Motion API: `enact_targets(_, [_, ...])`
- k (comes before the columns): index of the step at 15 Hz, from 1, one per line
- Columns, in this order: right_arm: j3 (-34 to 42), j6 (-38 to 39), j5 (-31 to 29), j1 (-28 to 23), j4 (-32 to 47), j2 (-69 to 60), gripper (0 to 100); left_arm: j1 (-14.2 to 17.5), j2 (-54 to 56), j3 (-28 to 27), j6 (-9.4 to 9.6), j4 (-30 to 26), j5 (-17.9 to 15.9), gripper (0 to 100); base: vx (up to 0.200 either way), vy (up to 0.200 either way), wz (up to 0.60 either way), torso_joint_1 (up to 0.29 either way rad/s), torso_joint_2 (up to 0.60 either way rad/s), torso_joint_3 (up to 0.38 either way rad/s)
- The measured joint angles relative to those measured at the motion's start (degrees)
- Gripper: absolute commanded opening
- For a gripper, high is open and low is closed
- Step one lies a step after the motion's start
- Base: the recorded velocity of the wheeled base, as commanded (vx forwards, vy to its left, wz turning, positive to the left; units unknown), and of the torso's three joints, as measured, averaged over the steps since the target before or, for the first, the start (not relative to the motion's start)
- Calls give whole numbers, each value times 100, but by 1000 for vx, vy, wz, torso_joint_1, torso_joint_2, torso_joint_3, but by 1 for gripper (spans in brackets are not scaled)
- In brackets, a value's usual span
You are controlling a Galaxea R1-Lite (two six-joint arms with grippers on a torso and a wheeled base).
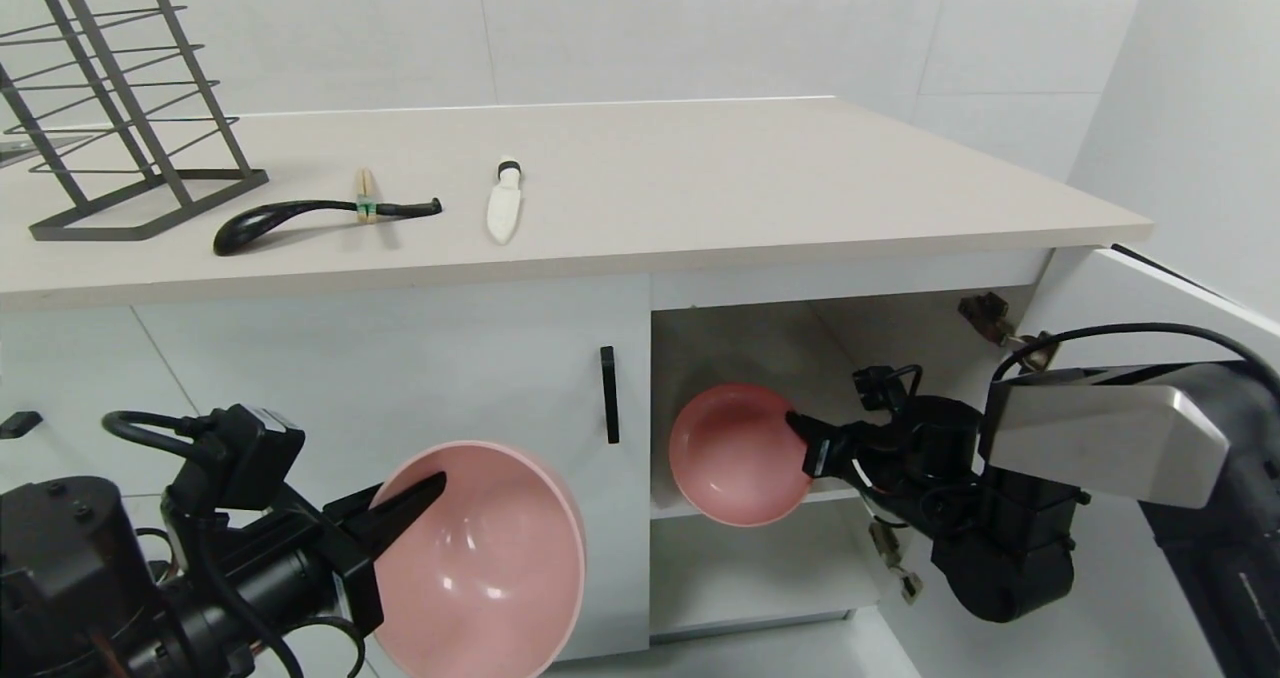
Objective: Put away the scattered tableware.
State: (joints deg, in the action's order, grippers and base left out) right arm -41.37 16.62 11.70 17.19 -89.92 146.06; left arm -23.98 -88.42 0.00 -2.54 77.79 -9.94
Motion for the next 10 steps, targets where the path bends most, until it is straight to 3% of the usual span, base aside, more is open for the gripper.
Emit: enact_targets(10, [-1054, 346, -254, -52, 371, 612, 0, -2, -2, 0, 0, -9, 0, 0, 0, 0, 0, 0, 0, 0])
